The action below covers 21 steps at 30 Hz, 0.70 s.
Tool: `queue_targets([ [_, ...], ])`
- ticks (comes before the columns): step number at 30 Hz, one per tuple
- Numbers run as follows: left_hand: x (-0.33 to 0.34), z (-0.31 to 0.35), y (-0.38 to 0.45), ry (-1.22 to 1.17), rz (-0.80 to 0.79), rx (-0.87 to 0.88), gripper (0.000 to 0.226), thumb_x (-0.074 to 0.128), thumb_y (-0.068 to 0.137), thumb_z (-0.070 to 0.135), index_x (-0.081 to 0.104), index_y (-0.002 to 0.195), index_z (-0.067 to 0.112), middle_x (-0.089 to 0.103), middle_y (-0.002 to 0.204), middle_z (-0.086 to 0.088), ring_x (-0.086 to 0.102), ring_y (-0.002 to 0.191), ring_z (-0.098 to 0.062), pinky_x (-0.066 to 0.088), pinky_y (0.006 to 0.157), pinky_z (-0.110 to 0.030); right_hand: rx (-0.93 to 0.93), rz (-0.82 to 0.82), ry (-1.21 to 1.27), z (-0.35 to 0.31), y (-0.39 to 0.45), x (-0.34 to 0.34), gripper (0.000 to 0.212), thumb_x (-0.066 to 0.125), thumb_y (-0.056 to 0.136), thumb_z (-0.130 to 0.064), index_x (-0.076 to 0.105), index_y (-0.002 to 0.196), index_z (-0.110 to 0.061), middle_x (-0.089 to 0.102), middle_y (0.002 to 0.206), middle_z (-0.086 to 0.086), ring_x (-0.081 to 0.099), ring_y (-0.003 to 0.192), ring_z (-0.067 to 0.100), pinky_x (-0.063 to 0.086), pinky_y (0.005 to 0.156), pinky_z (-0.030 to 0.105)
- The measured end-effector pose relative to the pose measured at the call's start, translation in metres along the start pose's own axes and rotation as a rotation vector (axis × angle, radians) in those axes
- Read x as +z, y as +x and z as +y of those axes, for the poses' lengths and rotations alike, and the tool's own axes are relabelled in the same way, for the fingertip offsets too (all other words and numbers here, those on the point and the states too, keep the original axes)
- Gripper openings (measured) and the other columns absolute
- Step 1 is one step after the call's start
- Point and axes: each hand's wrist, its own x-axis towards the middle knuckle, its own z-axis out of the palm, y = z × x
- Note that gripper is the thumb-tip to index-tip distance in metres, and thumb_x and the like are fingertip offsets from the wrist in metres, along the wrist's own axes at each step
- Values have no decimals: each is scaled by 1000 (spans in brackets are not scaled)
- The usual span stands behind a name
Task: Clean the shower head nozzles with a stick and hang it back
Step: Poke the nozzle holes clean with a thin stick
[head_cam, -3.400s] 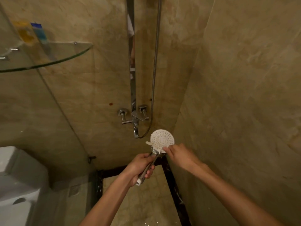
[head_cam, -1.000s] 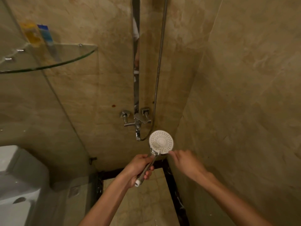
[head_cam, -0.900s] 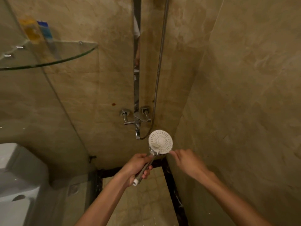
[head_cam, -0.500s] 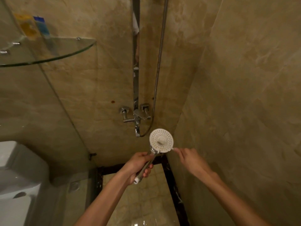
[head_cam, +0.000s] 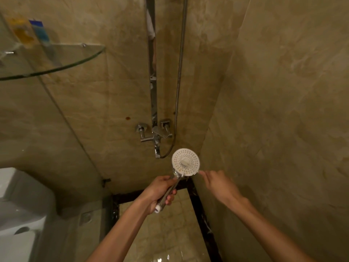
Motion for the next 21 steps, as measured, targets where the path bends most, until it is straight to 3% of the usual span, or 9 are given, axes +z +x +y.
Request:
queue_targets([
  [4,3,-1,-1,-8,4,1,14,51,102,20,52,103,5,50,58,-8,40,33,-11,34,31,-17,72,32,46,6,3,-6,54,25,104,-52,63,85,-18,58,68,-1,60,65,22,52,67,39],
  [9,4,-1,-3,-5,7,-5,15,49,102,19,52,106,5,49,58,-8,39,34,-11,33,31,-18,2,-41,134,0,-7,10,54,28,102,-56,62,80,-21,62,70,3,64,66,24,56,72,48],
  [14,5,-1,-7,-17,-39,-2,14,50,102,20,52,107,7,48,61,-8,39,34,-10,32,31,-17,29,94,82,19,9,-7,42,28,106,-46,63,87,-31,64,70,0,61,62,21,53,63,40],
  [18,5,4,-8,-31,-78,16,14,51,102,21,52,106,8,48,61,-9,39,34,-10,34,31,-17,15,158,132,17,12,-3,45,23,103,-50,53,74,-35,53,60,-15,54,54,6,53,64,37],
  [21,6,3,-8,8,-76,9,17,53,101,22,53,107,7,50,61,-8,40,34,-10,34,31,-18,42,157,98,14,16,-5,45,20,105,-44,56,82,-29,67,77,-4,55,59,7,53,67,35],
])
